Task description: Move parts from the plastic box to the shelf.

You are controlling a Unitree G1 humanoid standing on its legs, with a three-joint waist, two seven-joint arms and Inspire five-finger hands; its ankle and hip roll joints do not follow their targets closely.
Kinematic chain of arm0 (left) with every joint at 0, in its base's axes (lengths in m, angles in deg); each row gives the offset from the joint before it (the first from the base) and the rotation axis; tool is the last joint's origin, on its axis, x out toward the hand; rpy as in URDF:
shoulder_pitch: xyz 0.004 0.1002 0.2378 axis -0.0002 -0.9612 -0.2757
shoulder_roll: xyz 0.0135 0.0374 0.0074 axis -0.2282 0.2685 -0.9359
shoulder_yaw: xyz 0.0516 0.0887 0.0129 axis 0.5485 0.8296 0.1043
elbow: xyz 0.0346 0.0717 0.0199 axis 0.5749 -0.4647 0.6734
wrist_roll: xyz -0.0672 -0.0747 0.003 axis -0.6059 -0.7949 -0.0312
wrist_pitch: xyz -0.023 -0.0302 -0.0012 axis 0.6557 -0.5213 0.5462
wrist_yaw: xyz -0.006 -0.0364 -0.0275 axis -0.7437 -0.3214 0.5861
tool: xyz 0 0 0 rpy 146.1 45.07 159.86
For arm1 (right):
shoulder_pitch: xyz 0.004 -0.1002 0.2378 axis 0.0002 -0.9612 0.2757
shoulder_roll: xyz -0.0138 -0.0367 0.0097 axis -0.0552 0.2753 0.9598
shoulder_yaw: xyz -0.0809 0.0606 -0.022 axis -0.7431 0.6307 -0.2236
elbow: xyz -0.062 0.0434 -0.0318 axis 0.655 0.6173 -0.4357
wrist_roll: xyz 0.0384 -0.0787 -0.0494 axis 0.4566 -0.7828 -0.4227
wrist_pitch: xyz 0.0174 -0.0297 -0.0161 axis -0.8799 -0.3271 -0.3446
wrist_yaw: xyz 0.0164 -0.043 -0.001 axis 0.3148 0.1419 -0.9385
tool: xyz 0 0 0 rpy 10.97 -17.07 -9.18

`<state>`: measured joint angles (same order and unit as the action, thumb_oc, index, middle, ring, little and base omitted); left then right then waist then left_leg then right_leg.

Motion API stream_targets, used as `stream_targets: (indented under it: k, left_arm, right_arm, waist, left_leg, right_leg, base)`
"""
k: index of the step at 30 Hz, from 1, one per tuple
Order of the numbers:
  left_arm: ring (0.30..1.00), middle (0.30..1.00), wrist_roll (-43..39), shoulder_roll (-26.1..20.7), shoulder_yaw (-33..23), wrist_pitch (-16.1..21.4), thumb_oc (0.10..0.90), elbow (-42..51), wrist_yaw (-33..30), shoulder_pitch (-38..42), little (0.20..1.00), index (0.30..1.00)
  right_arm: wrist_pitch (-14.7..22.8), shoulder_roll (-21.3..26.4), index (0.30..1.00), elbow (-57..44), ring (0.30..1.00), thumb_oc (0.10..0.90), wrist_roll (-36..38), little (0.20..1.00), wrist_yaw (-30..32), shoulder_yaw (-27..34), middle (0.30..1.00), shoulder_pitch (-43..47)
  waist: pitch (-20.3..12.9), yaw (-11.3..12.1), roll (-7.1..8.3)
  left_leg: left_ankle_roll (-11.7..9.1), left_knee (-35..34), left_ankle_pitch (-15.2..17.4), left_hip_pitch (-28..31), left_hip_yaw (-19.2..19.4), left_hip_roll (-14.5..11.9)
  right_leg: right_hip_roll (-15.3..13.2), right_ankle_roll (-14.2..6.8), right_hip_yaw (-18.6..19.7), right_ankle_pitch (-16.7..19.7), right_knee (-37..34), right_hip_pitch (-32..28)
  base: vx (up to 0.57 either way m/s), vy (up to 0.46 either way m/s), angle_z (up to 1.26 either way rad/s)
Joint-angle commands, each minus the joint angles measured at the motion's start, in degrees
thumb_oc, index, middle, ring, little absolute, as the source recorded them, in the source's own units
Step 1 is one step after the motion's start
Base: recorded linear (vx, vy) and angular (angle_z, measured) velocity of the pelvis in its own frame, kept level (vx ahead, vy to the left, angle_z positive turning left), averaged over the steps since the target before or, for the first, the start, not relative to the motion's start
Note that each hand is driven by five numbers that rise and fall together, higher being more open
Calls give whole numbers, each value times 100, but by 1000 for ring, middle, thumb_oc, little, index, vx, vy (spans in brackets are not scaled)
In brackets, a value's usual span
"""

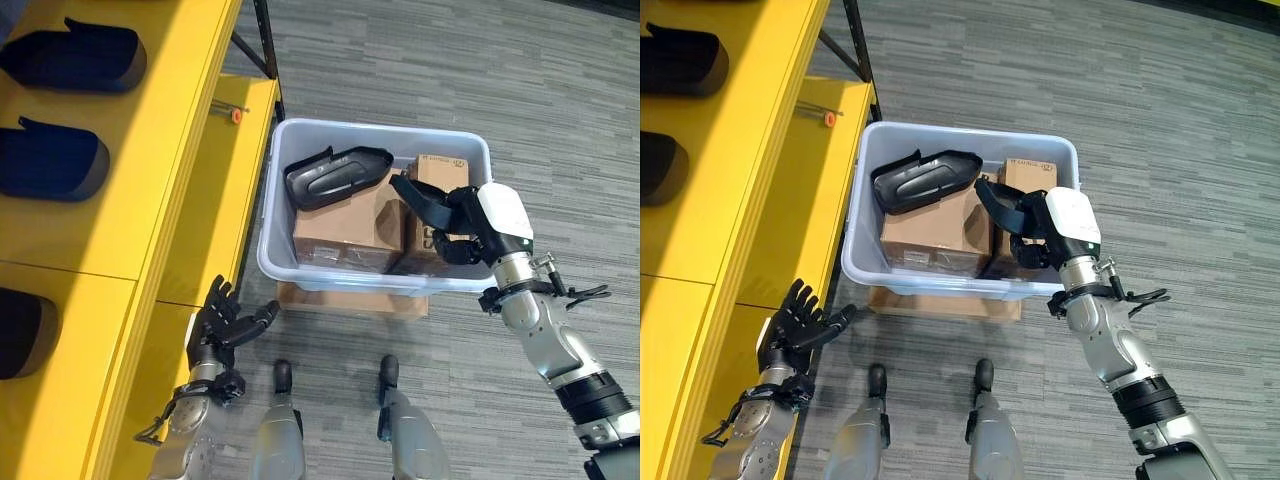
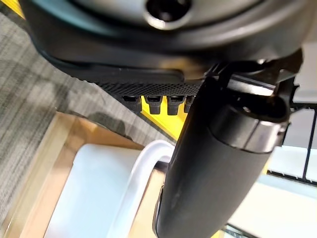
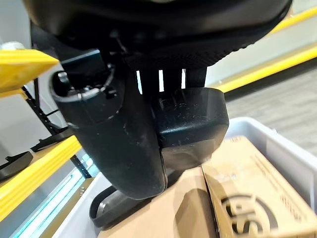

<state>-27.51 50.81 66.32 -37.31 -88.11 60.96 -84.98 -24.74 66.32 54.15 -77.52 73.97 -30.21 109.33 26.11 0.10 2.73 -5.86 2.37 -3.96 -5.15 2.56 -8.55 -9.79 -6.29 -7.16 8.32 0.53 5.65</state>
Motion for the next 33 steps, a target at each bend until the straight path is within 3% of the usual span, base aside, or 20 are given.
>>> stream_targets:
  k: [1, 9, 18, 24, 26, 28, 30, 31, 33]
  left_arm:
    - [1000, 1000, 287, -133, 27, 336, 900, 380, 243, -318, 1000, 1000]
    - [1000, 1000, 290, -112, -12, 267, 900, 399, 253, -396, 1000, 1000]
    - [1000, 1000, 204, -82, -2, 276, 900, 445, 153, -379, 1000, 1000]
    - [1000, 1000, 32, 18, -133, 306, 900, 520, 82, -550, 1000, 1000]
    - [1000, 1000, -296, 20, -182, 371, 900, 707, 132, -620, 1000, 1000]
    - [1000, 1000, -471, 81, -242, 371, 900, 754, 140, -713, 1000, 1000]
    - [1000, 1000, -626, 48, -199, 376, 900, 722, 237, -689, 1000, 1000]
    - [1000, 1000, -628, 46, -196, 377, 900, 720, 238, -682, 1000, 1000]
    - [1000, 1000, -631, -31, -165, 407, 900, 823, 405, -661, 1000, 1000]
  right_arm:
    - [434, 350, 300, -532, 300, 400, -79, 300, 313, 324, 300, 349]
    - [468, 752, 300, -633, 300, 400, -280, 300, 191, 42, 300, 833]
    - [449, 1088, 300, -520, 300, 400, -318, 300, 211, -411, 300, 1573]
    - [485, 1309, 300, -427, 300, 400, -282, 300, 215, -945, 300, 2348]
    - [499, 1546, 300, -438, 300, 400, -256, 300, 265, -1256, 300, 2902]
    - [499, 1701, 300, -473, 300, 400, -342, 300, 291, -1290, 300, 2997]
    - [488, 1795, 300, -525, 300, 400, -354, 300, 306, -1269, 300, 3017]
    - [488, 1800, 300, -528, 300, 400, -355, 300, 305, -1261, 300, 3014]
    - [480, 1862, 300, -722, 300, 400, -541, 300, 380, -1059, 300, 2762]
  waist:
    - [-1322, 45, 28]
    - [-1795, 43, -63]
    - [-1939, 66, -224]
    - [-1797, 192, -376]
    - [-1470, 368, -514]
    - [-1433, 439, -622]
    - [-1399, 513, -660]
    - [-1407, 510, -671]
    - [-1403, 460, -601]
  left_leg:
    - [169, -236, -8, -106, -129, -64]
    - [129, -292, 66, 300, -27, -212]
    - [59, -109, 51, 435, -81, -424]
    - [-14, 118, -237, 339, -257, -676]
    - [-145, 383, -904, -72, -572, -689]
    - [-284, -216, -1390, -183, -517, -771]
    - [-420, -449, -1769, -403, -358, -675]
    - [-415, -450, -1791, -431, -372, -681]
    - [-325, -64, -1313, -325, -120, -560]
  right_leg:
    - [-344, -465, -91, -871, 709, 51]
    - [-252, -442, -2, -1065, 793, -214]
    - [-37, -209, 15, -1505, 1213, -323]
    - [246, 95, -120, -1856, 1544, -290]
    - [398, 230, -261, -1797, 1431, -212]
    - [416, 247, -469, -1767, 1196, -148]
    - [316, 240, -687, -1719, 958, -200]
    - [328, 241, -699, -1682, 930, -191]
    - [111, 204, -1024, -1470, 675, -176]
  base:
    - [66, -30, -11]
    - [54, -48, -8]
    - [0, -90, -1]
    - [-96, -168, 13]
    - [-295, -213, 17]
    - [-174, -98, 22]
    - [-84, -75, 56]
    - [-127, -123, 93]
    - [-244, -164, 94]
